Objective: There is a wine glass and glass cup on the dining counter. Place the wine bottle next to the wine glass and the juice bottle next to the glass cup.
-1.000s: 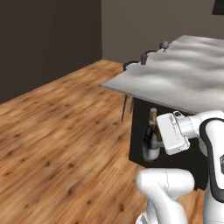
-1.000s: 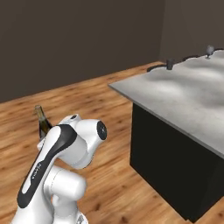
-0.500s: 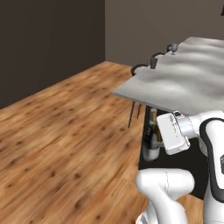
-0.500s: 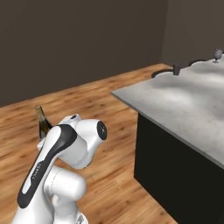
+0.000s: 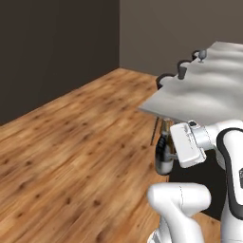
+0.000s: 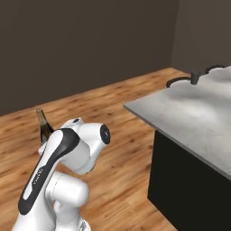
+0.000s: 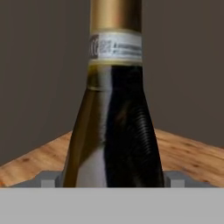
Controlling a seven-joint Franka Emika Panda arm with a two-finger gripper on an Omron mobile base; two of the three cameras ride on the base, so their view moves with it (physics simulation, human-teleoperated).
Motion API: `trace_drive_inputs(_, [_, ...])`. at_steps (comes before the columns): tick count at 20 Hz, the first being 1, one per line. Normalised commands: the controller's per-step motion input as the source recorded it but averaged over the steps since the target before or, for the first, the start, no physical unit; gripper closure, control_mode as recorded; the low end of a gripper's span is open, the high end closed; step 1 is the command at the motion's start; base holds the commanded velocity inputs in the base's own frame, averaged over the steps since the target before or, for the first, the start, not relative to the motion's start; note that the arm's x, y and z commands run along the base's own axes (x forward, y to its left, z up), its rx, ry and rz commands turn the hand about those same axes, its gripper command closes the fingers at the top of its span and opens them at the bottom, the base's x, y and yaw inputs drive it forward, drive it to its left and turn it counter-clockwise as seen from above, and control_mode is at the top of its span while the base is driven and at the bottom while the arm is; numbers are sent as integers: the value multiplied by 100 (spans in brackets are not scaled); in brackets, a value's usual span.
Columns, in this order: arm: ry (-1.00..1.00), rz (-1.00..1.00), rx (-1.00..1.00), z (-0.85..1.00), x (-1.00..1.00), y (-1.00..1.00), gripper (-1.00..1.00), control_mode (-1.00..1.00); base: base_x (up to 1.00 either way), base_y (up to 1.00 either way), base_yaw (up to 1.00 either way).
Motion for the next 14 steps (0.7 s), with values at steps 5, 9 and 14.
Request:
trace_drive_inputs(5, [0, 0, 0, 0, 0, 0, 100, 100, 73, 32, -3])
trace_drive_inputs(9, [0, 0, 0, 0, 0, 0, 100, 100, 71, 36, -6])
trace_drive_inputs(14, [0, 0, 0, 0, 0, 0, 100, 100, 80, 30, -10])
